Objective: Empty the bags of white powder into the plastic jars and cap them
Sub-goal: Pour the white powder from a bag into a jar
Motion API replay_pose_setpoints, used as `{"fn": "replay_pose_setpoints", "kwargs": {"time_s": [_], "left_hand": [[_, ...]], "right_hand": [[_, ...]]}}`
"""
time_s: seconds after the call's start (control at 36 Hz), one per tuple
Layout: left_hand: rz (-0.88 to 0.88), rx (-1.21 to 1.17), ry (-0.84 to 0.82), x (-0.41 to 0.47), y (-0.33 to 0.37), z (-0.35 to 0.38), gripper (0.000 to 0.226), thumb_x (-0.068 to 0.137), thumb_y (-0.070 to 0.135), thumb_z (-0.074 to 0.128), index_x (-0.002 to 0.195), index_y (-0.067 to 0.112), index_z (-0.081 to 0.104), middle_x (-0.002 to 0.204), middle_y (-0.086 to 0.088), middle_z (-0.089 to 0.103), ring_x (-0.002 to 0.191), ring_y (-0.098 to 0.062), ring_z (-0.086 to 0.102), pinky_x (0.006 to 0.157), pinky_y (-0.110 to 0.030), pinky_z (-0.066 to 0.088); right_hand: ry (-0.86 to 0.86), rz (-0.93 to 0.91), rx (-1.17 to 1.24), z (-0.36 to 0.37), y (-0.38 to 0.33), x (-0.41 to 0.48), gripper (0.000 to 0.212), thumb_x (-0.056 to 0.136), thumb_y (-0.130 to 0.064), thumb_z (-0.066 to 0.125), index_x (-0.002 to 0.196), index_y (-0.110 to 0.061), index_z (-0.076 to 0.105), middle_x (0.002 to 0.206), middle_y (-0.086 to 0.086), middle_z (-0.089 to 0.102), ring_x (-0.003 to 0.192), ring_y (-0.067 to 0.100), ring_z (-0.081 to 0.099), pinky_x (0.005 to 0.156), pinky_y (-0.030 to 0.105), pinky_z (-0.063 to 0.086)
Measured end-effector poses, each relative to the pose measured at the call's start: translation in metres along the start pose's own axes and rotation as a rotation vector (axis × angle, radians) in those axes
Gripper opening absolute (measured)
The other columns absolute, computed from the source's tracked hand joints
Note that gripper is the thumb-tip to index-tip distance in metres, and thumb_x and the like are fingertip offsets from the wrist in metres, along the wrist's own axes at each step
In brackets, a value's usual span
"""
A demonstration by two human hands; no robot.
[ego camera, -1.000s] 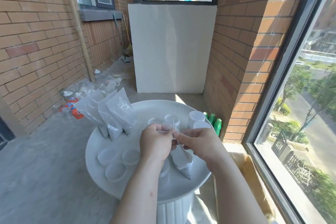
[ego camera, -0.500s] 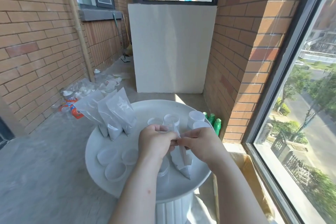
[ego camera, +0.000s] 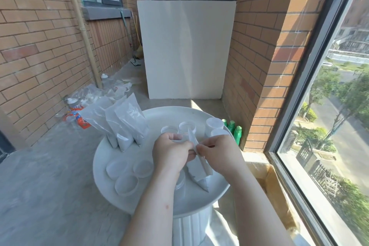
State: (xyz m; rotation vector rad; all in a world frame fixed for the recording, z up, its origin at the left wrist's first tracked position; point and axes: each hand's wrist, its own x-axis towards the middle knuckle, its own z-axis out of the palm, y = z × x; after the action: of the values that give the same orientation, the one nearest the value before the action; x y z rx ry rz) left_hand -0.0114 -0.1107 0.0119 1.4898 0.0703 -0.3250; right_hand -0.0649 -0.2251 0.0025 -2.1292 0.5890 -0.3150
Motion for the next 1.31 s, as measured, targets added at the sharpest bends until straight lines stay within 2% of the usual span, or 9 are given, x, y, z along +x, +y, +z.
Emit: {"fn": "replay_pose_setpoints", "kwargs": {"time_s": [0.22,0.33,0.42,0.58,0.83,0.94,1.06,1.19,1.31], "left_hand": [[0.098,0.13,0.047,0.005,-0.009,0.004,0.036,0.071,0.021,0.088,0.097,0.016,0.064,0.07,-0.009,0.075,0.059,-0.021,0.074,0.072,-0.04,0.062],[0.119,0.162,0.058,0.013,-0.016,0.005,0.037,0.068,0.021,0.085,0.102,0.021,0.069,0.081,-0.011,0.075,0.063,-0.023,0.074,0.07,-0.041,0.062],[0.134,0.151,0.087,0.017,-0.019,0.008,0.038,0.056,0.028,0.08,0.091,0.033,0.065,0.089,-0.01,0.075,0.072,-0.025,0.075,0.066,-0.041,0.062],[0.148,0.138,0.097,0.014,-0.021,0.012,0.038,0.053,0.025,0.076,0.084,0.037,0.057,0.084,-0.01,0.073,0.075,-0.027,0.074,0.064,-0.042,0.062],[0.185,0.174,0.154,0.008,-0.018,0.012,0.032,0.073,0.008,0.073,0.087,0.03,0.054,0.074,-0.005,0.072,0.07,-0.027,0.073,0.069,-0.044,0.062],[0.265,0.28,0.148,0.005,-0.011,0.011,0.028,0.072,0.004,0.065,0.084,0.027,0.054,0.071,-0.007,0.069,0.056,-0.024,0.071,0.056,-0.043,0.061],[0.332,0.457,0.124,0.007,-0.007,0.005,0.026,0.075,0.009,0.061,0.085,0.03,0.051,0.076,-0.005,0.069,0.055,-0.02,0.071,0.058,-0.042,0.06],[0.397,0.586,0.157,0.011,-0.004,-0.003,0.024,0.078,0.012,0.067,0.093,0.028,0.056,0.073,-0.003,0.069,0.059,-0.02,0.07,0.059,-0.04,0.06],[0.442,0.672,0.158,0.012,0.002,-0.009,0.021,0.082,0.012,0.067,0.097,0.024,0.059,0.075,-0.004,0.07,0.064,-0.018,0.069,0.063,-0.037,0.058]], "right_hand": [[0.078,-0.082,-0.073,0.01,-0.001,-0.003,0.03,0.091,-0.026,0.059,0.073,-0.008,0.074,0.07,0.008,0.072,0.057,0.021,0.053,0.048,0.026,0.036],[0.047,-0.011,0.033,0.009,-0.002,-0.003,0.028,0.089,-0.023,0.06,0.075,-0.003,0.074,0.075,0.013,0.073,0.056,0.014,0.048,0.052,0.028,0.037],[0.039,0.059,0.121,0.007,-0.002,-0.003,0.024,0.086,-0.02,0.061,0.076,-0.002,0.074,0.08,0.016,0.074,0.06,0.017,0.053,0.058,0.028,0.041],[0.04,0.148,0.16,0.009,-0.003,-0.002,0.023,0.08,-0.016,0.062,0.081,0.004,0.072,0.085,0.022,0.071,0.059,0.018,0.051,0.058,0.028,0.04],[0.09,0.23,0.253,0.006,-0.002,-0.001,0.019,0.081,-0.01,0.061,0.081,0.005,0.073,0.067,0.014,0.063,0.063,0.02,0.047,0.058,0.026,0.039],[0.125,0.178,0.145,0.002,0.0,0.001,0.019,0.081,-0.012,0.061,0.079,0.005,0.071,0.061,0.012,0.057,0.053,0.018,0.041,0.051,0.024,0.034],[0.249,0.047,-0.035,-0.005,0.002,0.004,0.024,0.081,-0.01,0.057,0.066,0.008,0.058,0.054,0.007,0.04,0.054,0.02,0.031,0.049,0.028,0.026],[0.333,-0.032,-0.194,-0.014,0.006,0.005,0.036,0.083,-0.005,0.052,0.05,-0.01,0.037,0.042,0.0,0.026,0.046,0.018,0.021,0.04,0.027,0.017],[0.38,-0.034,-0.22,-0.02,0.006,0.006,0.031,0.086,-0.006,0.051,0.056,-0.001,0.055,0.046,0.006,0.041,0.049,0.022,0.033,0.046,0.031,0.026]]}}
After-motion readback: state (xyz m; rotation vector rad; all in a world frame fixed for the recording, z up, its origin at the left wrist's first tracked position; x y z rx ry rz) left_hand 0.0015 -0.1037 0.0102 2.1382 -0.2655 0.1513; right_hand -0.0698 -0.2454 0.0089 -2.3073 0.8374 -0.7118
